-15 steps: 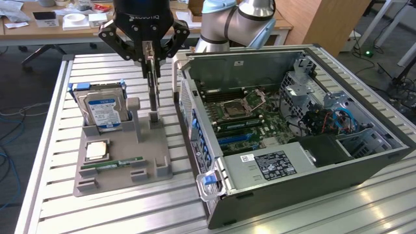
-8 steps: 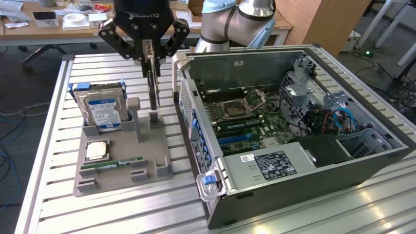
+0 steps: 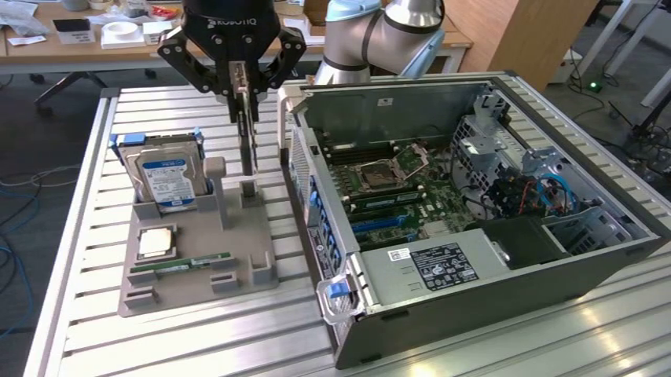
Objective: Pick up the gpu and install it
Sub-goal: 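Pick up the gpu and move the gpu toward the slot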
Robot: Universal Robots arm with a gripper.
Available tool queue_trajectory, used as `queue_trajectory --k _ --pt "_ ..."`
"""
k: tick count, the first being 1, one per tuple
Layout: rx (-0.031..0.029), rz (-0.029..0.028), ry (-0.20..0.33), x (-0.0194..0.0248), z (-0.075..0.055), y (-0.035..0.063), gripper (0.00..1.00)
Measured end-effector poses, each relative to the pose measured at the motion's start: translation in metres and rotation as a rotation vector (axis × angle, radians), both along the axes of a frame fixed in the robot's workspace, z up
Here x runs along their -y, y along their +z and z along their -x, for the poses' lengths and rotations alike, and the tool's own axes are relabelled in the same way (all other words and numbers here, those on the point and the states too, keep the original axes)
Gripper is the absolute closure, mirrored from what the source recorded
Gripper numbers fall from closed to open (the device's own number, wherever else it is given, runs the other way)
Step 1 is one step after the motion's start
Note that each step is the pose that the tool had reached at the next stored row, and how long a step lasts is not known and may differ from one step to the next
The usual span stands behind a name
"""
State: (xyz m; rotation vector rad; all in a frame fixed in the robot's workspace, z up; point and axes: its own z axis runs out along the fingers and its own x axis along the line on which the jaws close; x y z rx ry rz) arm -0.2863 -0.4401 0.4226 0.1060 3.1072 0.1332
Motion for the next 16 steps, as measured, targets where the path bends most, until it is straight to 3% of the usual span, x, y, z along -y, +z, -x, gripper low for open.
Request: queue_trajectory --k 16 --pt "-0.0002 0.0001 0.0 0.0 -0.0057 0.0001 0.73"
